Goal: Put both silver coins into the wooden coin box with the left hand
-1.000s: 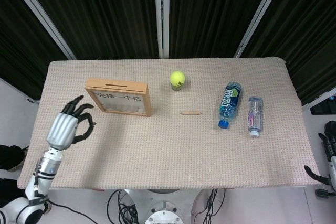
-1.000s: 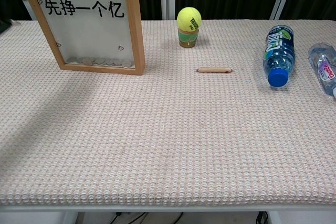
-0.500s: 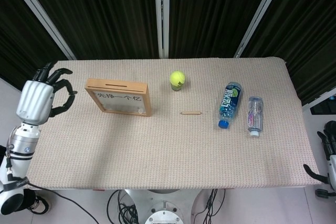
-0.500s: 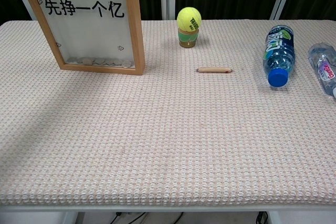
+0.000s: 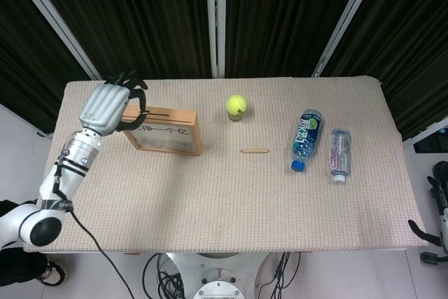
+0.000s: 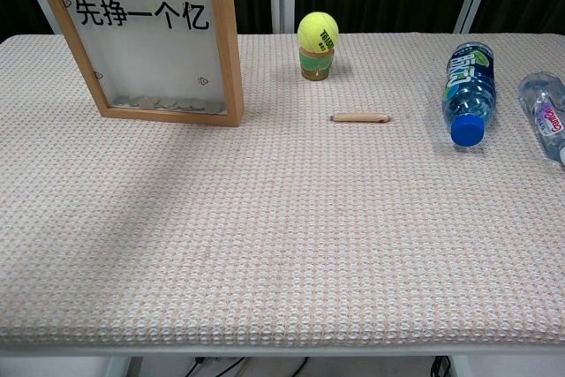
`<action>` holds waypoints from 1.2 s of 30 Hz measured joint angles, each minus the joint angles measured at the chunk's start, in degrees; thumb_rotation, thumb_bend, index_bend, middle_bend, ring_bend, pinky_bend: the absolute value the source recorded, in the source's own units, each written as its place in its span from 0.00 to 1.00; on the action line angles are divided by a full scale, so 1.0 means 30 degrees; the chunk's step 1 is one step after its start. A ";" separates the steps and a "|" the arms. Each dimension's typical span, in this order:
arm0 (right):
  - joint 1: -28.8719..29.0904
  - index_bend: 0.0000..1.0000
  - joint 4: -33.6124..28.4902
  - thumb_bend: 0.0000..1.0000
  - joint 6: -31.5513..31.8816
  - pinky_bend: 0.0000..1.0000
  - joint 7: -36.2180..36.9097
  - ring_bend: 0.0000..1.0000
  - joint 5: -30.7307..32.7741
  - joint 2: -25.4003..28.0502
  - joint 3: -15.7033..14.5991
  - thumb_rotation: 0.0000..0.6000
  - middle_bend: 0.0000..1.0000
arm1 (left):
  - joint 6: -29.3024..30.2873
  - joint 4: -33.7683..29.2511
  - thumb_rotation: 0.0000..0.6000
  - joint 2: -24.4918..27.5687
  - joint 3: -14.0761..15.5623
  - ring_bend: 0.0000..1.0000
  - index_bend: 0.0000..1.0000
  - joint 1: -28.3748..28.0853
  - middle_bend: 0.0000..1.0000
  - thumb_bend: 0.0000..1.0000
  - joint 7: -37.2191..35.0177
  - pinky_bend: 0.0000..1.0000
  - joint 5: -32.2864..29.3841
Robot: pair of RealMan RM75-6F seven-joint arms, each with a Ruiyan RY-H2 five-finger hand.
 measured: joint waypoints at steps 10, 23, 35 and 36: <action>0.0038 0.00 0.0473 0.15 -0.0181 0.00 0.0428 0.00 0.0126 -0.0146 0.0024 1.00 0.00 | -0.2302 0.1636 1.00 -0.0753 0.0866 0.07 0.61 -0.2766 0.27 0.41 0.1328 0.18 -0.3995; 0.0158 0.00 0.0733 0.15 -0.0597 0.00 0.0672 0.00 0.0305 -0.0232 0.0033 1.00 0.00 | -0.2920 0.3220 1.00 -0.1554 0.2015 0.07 0.62 -0.3663 0.27 0.41 0.1254 0.17 -0.4431; 0.0042 0.00 0.0955 0.15 -0.0496 0.00 0.0930 0.00 0.0423 -0.0225 0.0075 1.00 0.00 | -0.2780 0.3762 1.00 -0.1890 0.2661 0.07 0.62 -0.4199 0.28 0.41 0.1440 0.17 -0.4504; 0.0038 0.00 0.0987 0.15 -0.0503 0.00 0.0954 0.00 0.0435 -0.0236 0.0077 1.00 0.00 | -0.2790 0.3720 1.00 -0.1854 0.2674 0.07 0.62 -0.4216 0.28 0.41 0.1419 0.16 -0.4466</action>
